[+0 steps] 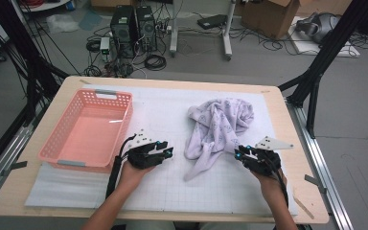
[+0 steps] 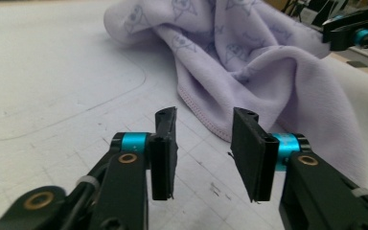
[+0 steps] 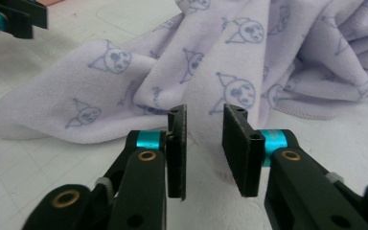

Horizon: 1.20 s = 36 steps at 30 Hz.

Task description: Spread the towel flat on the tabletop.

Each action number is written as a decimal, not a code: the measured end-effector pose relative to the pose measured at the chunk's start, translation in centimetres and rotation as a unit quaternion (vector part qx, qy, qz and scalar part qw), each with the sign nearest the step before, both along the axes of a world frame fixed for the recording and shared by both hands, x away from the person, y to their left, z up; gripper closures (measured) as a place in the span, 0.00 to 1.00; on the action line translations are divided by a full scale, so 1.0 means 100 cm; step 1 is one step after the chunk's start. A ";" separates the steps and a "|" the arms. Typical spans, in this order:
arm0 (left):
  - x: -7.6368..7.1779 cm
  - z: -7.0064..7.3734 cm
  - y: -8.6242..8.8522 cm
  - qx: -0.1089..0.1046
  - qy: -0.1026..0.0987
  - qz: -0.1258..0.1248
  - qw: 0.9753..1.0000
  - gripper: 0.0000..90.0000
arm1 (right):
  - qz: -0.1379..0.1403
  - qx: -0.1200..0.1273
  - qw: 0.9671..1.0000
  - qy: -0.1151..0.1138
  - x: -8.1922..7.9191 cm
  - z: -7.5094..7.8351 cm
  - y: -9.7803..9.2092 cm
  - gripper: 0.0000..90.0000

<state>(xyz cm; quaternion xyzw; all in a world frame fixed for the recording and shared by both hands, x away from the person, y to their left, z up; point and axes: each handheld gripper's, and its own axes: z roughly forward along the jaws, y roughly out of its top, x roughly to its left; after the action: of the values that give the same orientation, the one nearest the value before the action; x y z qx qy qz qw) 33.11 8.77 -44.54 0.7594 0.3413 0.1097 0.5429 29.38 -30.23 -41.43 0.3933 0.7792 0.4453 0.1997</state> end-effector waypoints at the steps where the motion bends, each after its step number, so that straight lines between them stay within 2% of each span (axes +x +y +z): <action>1: 0.003 0.001 -0.003 0.004 0.003 0.000 1.000 0.64 | -0.001 0.003 1.000 -0.002 0.000 0.000 -0.002 0.76; 6: 0.023 0.004 -0.023 0.030 0.017 0.005 0.999 0.58 | -0.001 0.009 1.000 -0.002 0.000 -0.001 -0.005 0.75; 9: 0.035 0.007 -0.038 0.044 0.015 0.009 0.999 0.56 | 0.001 0.009 1.000 -0.006 -0.001 0.000 -0.005 0.75; 11: 0.044 0.007 -0.050 0.068 0.018 0.005 0.998 0.56 | 0.001 0.010 1.000 -0.007 -0.001 0.000 -0.006 0.75; 15: 0.059 0.004 -0.072 0.103 0.028 -0.006 0.994 0.54 | -0.003 0.013 1.000 -0.007 -0.001 0.000 -0.008 0.75; 19: 0.060 -0.003 -0.090 0.103 0.040 -0.022 0.994 0.49 | -0.006 0.019 1.000 -0.009 0.000 0.000 -0.011 0.74; 22: 0.056 -0.006 -0.098 0.126 0.030 -0.045 0.991 0.50 | -0.008 0.023 1.000 -0.006 0.001 -0.001 -0.012 0.73; 23: 0.055 -0.005 -0.099 0.128 0.027 -0.053 0.990 0.54 | -0.009 0.024 1.000 -0.006 0.001 -0.001 -0.012 0.73; 25: 0.053 -0.005 -0.100 0.139 0.022 -0.053 0.989 0.66 | -0.009 0.025 1.000 -0.002 0.002 -0.002 -0.011 0.72; 26: 0.053 -0.004 -0.099 0.141 0.020 -0.054 0.988 0.75 | -0.009 0.025 1.000 -0.004 0.002 -0.002 -0.010 0.71; 27: 0.054 -0.003 -0.097 0.137 0.027 -0.055 0.989 0.89 | -0.010 0.023 1.000 -0.002 0.002 -0.003 -0.009 0.70; 29: 0.053 0.000 -0.092 0.152 0.023 -0.035 0.987 0.92 | -0.009 0.022 1.000 0.003 0.002 -0.004 -0.009 0.69; 30: 0.053 0.002 -0.086 0.153 0.021 -0.024 0.988 0.92 | -0.011 0.022 1.000 0.005 0.002 -0.005 -0.009 0.69; 32: 0.051 0.006 -0.070 0.136 0.019 0.004 0.991 0.92 | -0.013 0.022 1.000 0.012 0.003 -0.008 -0.010 0.68; 33: 0.050 0.007 -0.061 0.128 0.021 0.010 0.992 0.92 | -0.013 0.023 1.000 0.016 0.004 -0.009 -0.009 0.67; 34: 0.048 0.007 -0.054 0.128 0.026 0.013 0.991 0.92 | -0.012 0.025 0.999 0.022 0.005 -0.011 -0.008 0.65; 36: 0.041 0.009 -0.040 0.125 0.016 0.026 0.992 0.92 | -0.010 0.021 0.999 0.034 0.008 -0.014 -0.003 0.62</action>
<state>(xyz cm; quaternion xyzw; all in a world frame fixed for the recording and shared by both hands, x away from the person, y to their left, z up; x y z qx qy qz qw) 37.23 4.79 -43.68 0.8140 0.3531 0.1528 0.4351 30.15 -30.58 -42.83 0.4204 0.7720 0.4457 0.1692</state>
